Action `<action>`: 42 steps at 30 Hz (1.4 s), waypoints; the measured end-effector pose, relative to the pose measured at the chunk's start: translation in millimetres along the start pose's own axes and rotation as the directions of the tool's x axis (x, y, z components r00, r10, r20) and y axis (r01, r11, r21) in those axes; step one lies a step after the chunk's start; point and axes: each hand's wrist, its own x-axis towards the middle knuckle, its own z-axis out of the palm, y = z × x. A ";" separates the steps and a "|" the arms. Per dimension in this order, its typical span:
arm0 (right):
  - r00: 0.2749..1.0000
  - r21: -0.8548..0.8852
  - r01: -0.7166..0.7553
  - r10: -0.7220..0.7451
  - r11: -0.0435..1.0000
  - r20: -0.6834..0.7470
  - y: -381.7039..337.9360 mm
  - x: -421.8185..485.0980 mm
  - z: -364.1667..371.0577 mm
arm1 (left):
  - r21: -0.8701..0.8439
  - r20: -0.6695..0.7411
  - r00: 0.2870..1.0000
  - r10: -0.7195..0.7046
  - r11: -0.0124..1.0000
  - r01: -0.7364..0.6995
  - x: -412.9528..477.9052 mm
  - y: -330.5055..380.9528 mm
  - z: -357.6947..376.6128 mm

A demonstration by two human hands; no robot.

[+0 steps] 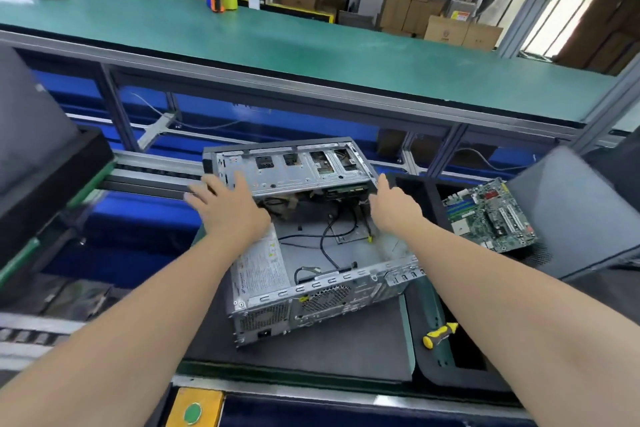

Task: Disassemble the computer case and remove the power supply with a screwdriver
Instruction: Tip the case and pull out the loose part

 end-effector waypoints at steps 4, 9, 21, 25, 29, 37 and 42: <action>0.996 -0.089 0.037 -0.044 0.995 -0.078 12.7 0.7 15.0 | -0.266 0.047 0.999 -0.010 0.964 0.022 -7.3 -15.6 12.5; 0.999 -0.110 -0.007 0.002 0.994 -0.047 7.7 2.9 13.8 | -0.283 -0.016 0.999 0.038 0.958 -0.041 9.1 -16.2 11.2; 0.992 -0.308 -0.121 0.126 0.944 -0.002 -25.8 -36.8 21.1 | -0.262 -0.017 0.963 0.269 0.928 -0.264 83.7 -28.9 -1.1; 0.989 -0.312 -0.145 0.134 0.939 -0.056 -31.3 -45.7 33.0 | -0.286 -0.048 0.956 0.290 0.913 -0.291 94.4 -31.3 -3.9; 0.986 -0.252 -0.164 0.151 0.954 -0.071 -30.0 -49.7 36.2 | -0.263 -0.278 0.896 0.346 0.870 -0.417 72.7 -32.6 -4.1; 0.995 -0.287 -0.096 0.081 0.953 -0.064 -27.7 -50.4 37.0 | 0.056 -0.089 0.789 0.607 0.794 -0.605 35.8 -37.9 2.6; 0.998 -0.318 -0.052 0.034 0.947 -0.060 -23.4 -58.5 37.7 | 0.030 -0.103 0.806 0.583 0.811 -0.584 18.7 -36.6 1.3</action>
